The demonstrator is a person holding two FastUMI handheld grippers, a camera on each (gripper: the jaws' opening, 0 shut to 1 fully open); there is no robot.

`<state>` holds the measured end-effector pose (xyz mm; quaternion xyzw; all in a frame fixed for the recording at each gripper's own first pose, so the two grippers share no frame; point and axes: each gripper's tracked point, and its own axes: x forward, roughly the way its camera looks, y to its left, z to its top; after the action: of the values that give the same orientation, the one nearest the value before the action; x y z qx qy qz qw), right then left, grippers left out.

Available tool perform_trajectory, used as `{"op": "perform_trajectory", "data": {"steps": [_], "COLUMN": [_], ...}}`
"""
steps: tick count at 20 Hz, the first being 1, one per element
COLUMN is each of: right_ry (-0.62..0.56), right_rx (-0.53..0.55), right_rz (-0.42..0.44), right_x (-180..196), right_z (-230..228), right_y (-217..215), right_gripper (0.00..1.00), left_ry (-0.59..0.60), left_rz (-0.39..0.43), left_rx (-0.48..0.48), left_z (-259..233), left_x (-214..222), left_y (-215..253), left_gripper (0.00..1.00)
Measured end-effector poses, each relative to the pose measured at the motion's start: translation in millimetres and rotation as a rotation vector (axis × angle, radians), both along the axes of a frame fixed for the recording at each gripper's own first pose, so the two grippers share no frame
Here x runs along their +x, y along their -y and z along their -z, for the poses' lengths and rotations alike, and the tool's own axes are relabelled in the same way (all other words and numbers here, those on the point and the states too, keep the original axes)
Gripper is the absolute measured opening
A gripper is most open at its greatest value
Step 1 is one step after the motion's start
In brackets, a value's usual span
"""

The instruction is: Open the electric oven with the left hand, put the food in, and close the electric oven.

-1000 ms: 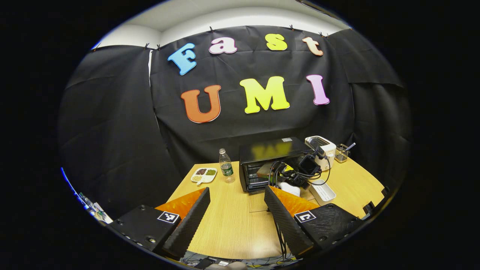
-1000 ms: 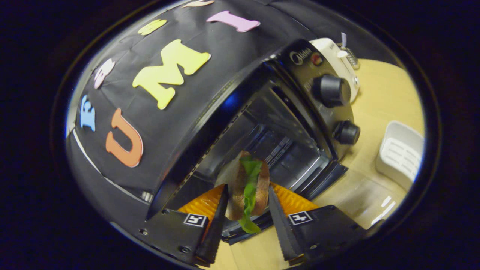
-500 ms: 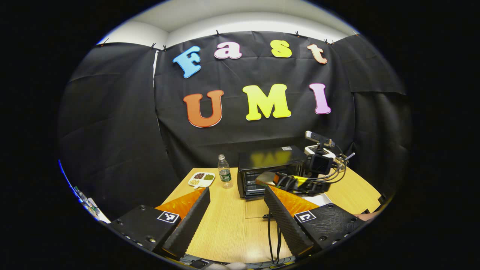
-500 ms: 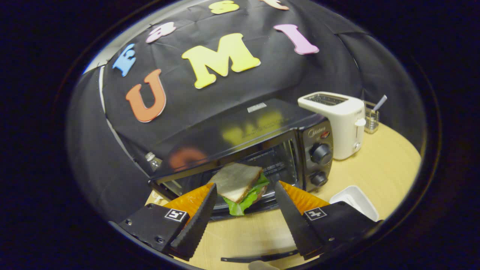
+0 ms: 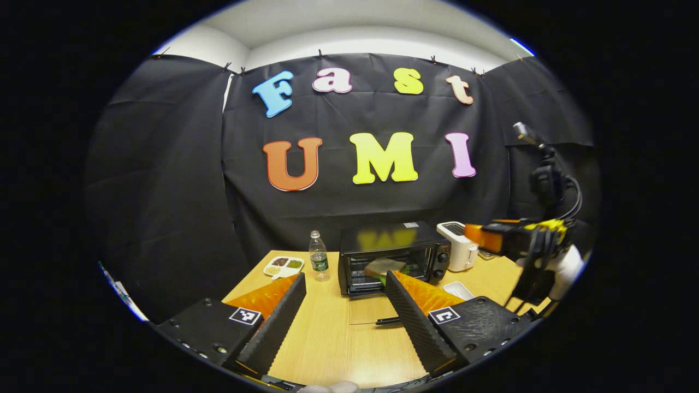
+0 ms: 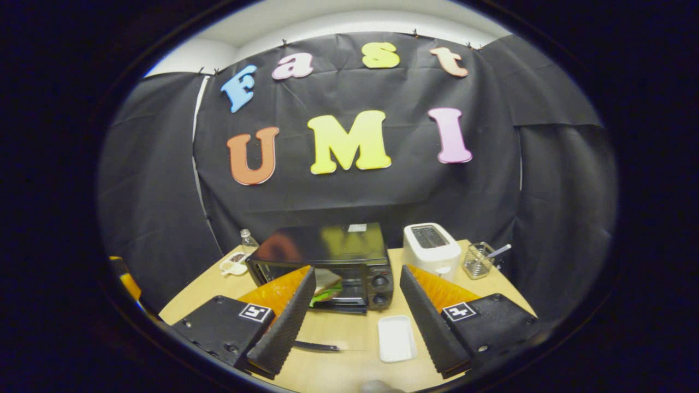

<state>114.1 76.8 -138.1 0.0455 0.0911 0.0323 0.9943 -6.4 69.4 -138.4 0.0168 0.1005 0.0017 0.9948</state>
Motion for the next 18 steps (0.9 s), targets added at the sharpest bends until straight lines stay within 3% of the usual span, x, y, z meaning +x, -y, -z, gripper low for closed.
{"op": "perform_trajectory", "data": {"steps": [8,15,18], "right_ry": [0.068,0.027,0.021], "right_rx": [-0.033,-0.133,-0.156], "right_rz": [0.059,0.049,0.058], "right_x": [-82,-97,-96], "right_z": [-51,-61,-66], "right_y": [67,109,126], "right_gripper": [0.99,0.99,0.99], "left_ry": [-0.063,-0.283,-0.368], "left_rz": [0.044,0.041,0.039], "left_rx": [-0.005,-0.112,-0.103], "left_z": [49,161,209], "left_x": [28,42,42], "left_y": [37,87,107], "left_gripper": [0.96,0.96,0.96]}}
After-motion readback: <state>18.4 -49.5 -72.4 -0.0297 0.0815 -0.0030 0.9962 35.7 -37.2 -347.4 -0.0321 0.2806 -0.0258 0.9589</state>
